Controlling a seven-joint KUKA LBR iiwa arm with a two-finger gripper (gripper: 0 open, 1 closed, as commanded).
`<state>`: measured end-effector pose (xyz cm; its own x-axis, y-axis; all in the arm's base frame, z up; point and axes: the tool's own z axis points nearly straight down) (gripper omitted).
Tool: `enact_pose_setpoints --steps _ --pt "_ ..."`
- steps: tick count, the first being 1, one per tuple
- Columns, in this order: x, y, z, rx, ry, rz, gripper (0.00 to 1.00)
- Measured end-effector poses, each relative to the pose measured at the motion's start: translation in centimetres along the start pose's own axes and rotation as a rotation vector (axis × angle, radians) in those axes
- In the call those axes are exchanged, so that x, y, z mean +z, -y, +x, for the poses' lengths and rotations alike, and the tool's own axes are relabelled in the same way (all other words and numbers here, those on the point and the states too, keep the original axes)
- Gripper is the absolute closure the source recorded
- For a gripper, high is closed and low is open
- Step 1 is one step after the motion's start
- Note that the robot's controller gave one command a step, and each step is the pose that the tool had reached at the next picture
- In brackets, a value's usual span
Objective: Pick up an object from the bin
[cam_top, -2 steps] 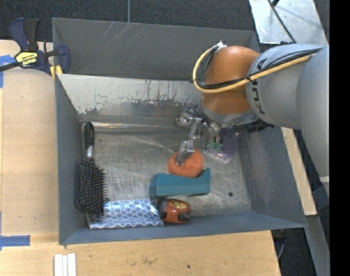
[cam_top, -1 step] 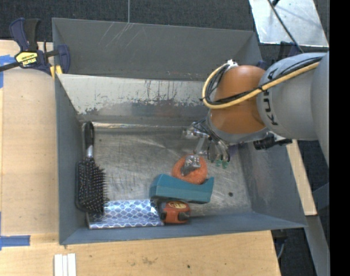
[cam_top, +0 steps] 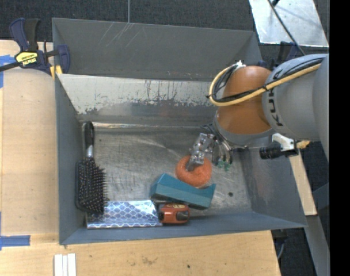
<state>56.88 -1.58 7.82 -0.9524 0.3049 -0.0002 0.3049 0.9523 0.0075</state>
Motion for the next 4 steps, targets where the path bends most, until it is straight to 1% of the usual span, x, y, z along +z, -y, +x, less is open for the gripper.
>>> enact_pose_setpoints --steps 1,2,3,4 --pt "0.0 0.0 0.0 0.000 0.000 0.000 1.00" --pt "-4.5 -0.2 0.2 -0.009 -0.002 0.008 1.00" --pt "-9.5 -0.3 0.9 0.001 0.007 0.006 1.00" --pt "-9.5 -0.7 0.3 -0.007 0.004 0.007 1.00"
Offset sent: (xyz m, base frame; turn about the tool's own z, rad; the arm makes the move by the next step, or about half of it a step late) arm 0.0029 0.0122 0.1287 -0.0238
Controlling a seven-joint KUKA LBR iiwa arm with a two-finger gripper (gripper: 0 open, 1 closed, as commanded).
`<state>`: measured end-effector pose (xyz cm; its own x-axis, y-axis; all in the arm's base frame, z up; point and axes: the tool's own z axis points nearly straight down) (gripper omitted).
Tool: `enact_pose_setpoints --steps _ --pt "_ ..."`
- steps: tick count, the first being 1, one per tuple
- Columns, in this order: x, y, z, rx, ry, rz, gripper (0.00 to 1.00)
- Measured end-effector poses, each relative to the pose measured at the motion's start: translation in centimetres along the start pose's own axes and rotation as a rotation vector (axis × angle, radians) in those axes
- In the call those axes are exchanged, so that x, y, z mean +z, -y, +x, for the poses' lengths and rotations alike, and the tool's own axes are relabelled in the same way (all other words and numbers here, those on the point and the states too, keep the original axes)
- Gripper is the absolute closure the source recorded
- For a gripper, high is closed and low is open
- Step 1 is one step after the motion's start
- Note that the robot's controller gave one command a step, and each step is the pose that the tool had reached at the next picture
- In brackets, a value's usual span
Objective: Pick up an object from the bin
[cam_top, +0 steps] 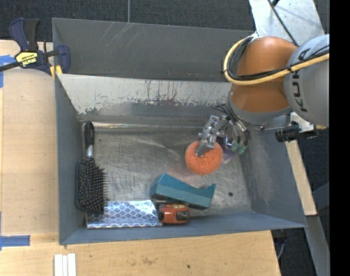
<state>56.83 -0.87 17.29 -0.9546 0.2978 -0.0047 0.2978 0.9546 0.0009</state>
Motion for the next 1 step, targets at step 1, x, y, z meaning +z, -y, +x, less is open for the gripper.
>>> enact_pose_setpoints --steps 1 --pt "-5.79 0.74 -0.31 -0.083 -0.006 0.002 1.00"
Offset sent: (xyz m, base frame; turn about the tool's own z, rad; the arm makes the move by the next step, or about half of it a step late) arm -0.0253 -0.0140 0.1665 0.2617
